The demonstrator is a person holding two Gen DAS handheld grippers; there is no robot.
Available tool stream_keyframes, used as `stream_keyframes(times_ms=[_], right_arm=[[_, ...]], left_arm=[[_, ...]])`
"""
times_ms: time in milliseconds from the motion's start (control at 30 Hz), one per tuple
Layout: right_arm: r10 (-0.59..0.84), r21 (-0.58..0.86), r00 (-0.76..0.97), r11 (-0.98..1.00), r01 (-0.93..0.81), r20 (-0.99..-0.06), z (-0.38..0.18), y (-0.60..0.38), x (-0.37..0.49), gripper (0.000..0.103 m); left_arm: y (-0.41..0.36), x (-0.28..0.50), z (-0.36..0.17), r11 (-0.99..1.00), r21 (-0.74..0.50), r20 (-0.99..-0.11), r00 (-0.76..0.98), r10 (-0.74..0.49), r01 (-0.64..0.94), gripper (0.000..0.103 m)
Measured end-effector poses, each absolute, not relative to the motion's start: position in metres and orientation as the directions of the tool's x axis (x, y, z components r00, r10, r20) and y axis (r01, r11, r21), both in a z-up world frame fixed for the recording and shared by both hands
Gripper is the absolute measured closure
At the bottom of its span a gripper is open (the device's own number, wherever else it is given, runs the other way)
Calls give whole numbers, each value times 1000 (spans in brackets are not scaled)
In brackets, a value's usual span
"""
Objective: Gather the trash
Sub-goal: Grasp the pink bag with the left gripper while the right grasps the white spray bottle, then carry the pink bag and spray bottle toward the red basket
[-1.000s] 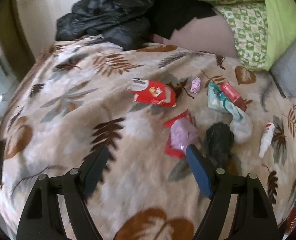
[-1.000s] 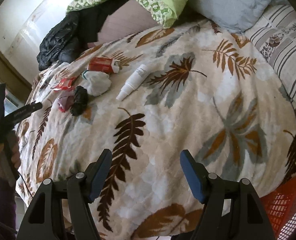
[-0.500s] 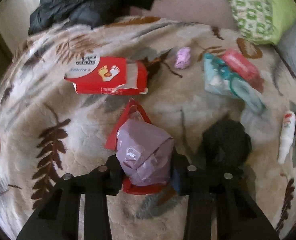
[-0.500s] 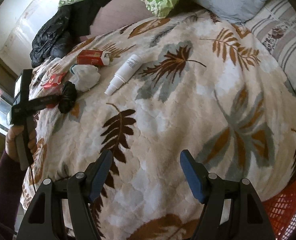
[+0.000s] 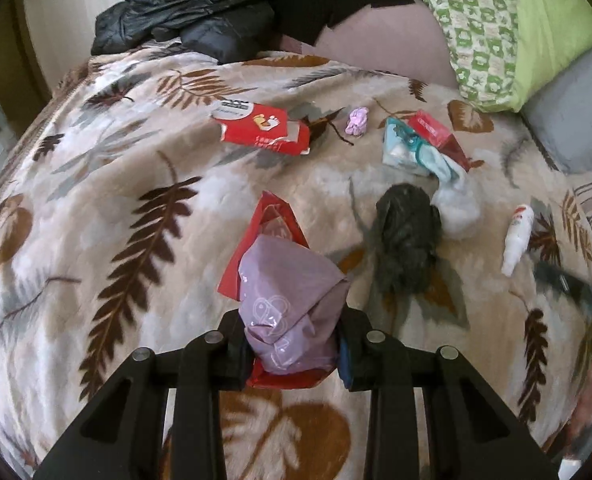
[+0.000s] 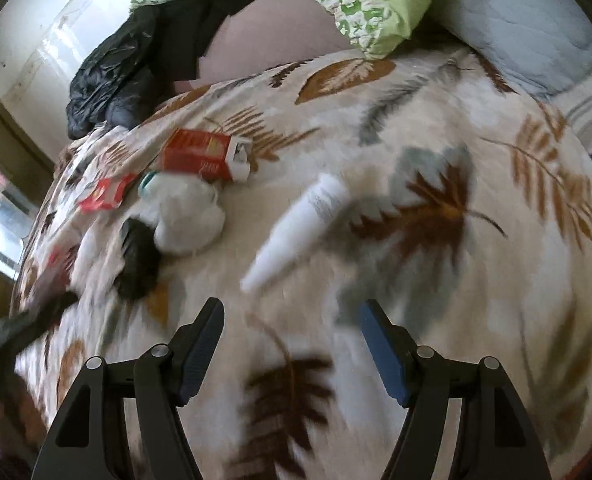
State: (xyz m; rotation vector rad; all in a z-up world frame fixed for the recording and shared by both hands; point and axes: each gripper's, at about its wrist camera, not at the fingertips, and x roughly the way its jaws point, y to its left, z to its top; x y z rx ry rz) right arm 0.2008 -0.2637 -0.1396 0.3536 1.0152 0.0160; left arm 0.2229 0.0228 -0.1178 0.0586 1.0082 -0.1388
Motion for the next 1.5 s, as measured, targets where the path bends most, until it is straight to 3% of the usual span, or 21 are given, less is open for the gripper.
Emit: stream_keyframes(times_ms=[200, 233, 267, 333, 767, 1067, 1500], right_arm=[[156, 304, 507, 926, 223, -848, -163, -264, 250, 29], [137, 290, 509, 928, 234, -850, -165, -264, 255, 34], [112, 268, 515, 933, 241, -850, -164, -263, 257, 54], [83, 233, 509, 943, 239, -857, -162, -263, 258, 67], [158, 313, 537, 926, 211, -828, -122, -291, 158, 67], [150, 347, 565, 901, 259, -812, -98, -311, 64, 67], [139, 406, 609, 854, 326, -781, -86, -320, -7, 67]], left_arm=[[18, 202, -110, 985, 70, -827, 561, -31, 157, 72], [16, 199, -108, 984, 76, -824, 566, -28, 160, 72], [14, 196, -106, 983, 83, -819, 574, -27, 164, 72], [10, 192, -103, 981, 92, -812, 583, -26, 172, 72], [-22, 156, -84, 964, 118, -781, 622, -58, 239, 72], [-45, 114, -60, 950, 104, -749, 651, -120, 295, 72], [-70, 65, -38, 915, 125, -706, 682, -190, 384, 72]])
